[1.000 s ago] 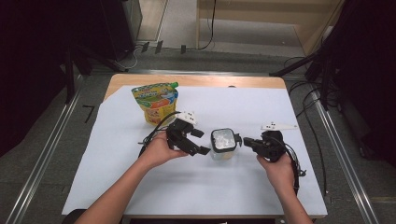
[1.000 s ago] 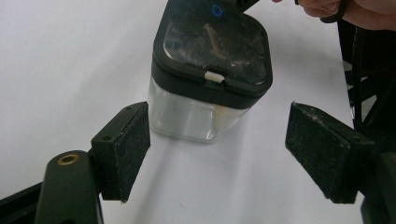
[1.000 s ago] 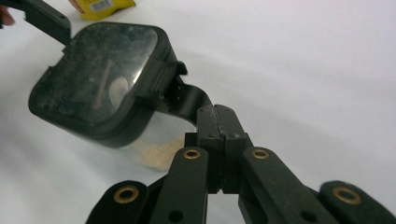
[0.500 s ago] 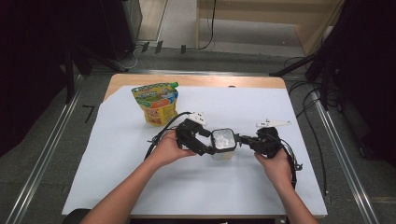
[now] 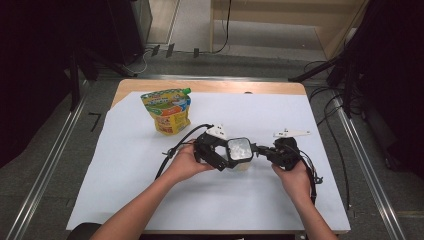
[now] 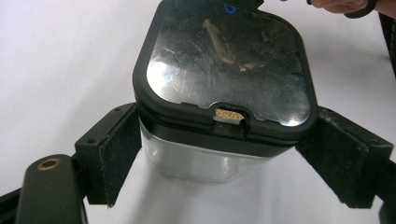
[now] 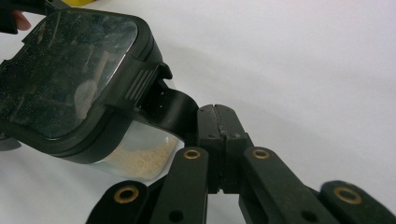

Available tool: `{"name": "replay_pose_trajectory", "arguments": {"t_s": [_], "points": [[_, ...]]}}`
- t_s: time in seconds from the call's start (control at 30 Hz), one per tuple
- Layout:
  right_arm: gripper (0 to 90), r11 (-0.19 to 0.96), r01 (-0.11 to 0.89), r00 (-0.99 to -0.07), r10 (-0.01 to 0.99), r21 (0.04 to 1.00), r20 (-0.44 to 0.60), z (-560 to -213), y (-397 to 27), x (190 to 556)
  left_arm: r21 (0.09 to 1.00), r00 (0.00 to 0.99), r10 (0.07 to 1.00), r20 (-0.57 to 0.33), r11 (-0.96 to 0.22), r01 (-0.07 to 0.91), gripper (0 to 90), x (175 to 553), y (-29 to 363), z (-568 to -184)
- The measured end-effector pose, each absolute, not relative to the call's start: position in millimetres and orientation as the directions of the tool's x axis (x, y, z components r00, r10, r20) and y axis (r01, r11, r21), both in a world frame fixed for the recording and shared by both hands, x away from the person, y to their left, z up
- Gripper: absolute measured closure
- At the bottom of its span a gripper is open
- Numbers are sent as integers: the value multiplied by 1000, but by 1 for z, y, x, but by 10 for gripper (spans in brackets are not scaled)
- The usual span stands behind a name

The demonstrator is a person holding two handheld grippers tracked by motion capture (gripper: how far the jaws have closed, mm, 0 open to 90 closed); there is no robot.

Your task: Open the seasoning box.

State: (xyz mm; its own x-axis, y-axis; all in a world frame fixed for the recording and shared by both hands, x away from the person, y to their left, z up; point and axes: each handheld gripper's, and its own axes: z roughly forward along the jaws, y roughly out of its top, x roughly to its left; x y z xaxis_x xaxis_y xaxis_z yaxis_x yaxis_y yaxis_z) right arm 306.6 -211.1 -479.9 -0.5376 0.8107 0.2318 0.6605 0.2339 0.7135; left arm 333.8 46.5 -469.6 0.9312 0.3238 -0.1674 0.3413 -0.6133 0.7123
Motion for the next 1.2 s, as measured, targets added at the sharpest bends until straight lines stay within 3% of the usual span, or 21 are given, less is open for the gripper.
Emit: {"name": "replay_pose_trajectory", "arguments": {"t_s": [1.2], "points": [[900, 233, 661, -531, 817, 714, 225, -479, -210, 304, 699, 932, 337, -129, -636, 327, 172, 331, 43, -453]]}}
